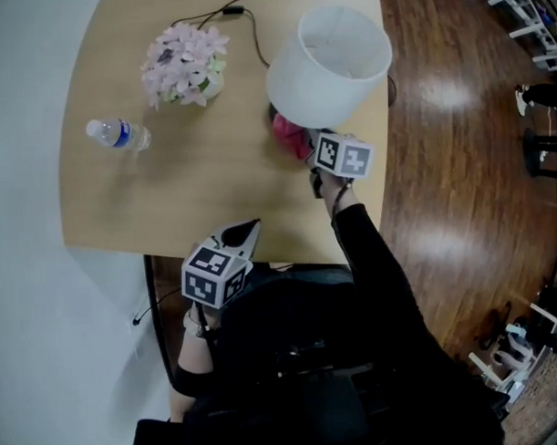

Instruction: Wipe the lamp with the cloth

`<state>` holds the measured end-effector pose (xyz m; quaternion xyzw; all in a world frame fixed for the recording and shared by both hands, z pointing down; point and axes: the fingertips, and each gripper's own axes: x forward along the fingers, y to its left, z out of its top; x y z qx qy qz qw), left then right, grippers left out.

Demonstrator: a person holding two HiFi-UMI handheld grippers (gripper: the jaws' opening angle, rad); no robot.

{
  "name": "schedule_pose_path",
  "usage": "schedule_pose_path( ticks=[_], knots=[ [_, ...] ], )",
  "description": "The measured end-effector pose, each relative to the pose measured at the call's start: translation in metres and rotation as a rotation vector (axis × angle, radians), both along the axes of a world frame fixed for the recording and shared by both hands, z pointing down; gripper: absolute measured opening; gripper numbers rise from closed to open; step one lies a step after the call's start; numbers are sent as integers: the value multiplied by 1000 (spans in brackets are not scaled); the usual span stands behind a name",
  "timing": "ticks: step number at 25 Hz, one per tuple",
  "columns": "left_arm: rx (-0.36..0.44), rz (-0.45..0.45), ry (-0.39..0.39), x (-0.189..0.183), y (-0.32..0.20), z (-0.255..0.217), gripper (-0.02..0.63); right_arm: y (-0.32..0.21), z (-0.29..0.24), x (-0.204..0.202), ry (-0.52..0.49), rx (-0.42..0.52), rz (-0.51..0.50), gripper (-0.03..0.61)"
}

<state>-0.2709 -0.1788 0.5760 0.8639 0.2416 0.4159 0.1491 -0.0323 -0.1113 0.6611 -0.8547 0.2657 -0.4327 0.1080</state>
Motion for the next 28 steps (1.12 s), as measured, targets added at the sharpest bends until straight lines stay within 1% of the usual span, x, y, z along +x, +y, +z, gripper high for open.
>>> schedule_pose_path(
  ticks=[3, 6, 8, 10, 13, 16, 20, 22, 24, 26, 28],
  knots=[
    [1, 46, 12, -1, -28, -4, 2, -4, -1, -18, -17, -8, 53, 67],
    [-4, 70, 1, -4, -55, -2, 2, -21, 2, -38, -44, 6, 81, 67],
    [-7, 80, -1, -5, -68, 0, 2, -37, 0, -49, -53, 35, 87, 67],
    [-7, 95, 1, -5, -77, 1, 2, -56, -8, -54, -48, 89, 102, 67],
    [-5, 119, 7, -2, -85, 1, 2, -81, -32, -46, -4, 201, 166, 67],
    [-7, 147, 20, 0, -87, -5, 2, -91, -64, -24, 76, 296, 263, 68],
    [3, 190, 16, -4, -91, -5, 2, -85, -98, 6, 199, 367, 417, 69],
    [8, 201, 9, -5, -96, -3, 2, -81, -106, 16, 242, 375, 461, 69],
    [18, 211, 1, -5, -102, -1, 2, -79, -105, 23, 266, 353, 489, 69],
    [27, 217, -10, -6, -109, 2, 2, -75, -94, 27, 267, 316, 516, 69],
    [34, 219, -19, -5, -113, 4, 2, -69, -77, 28, 246, 281, 541, 69]
  ],
)
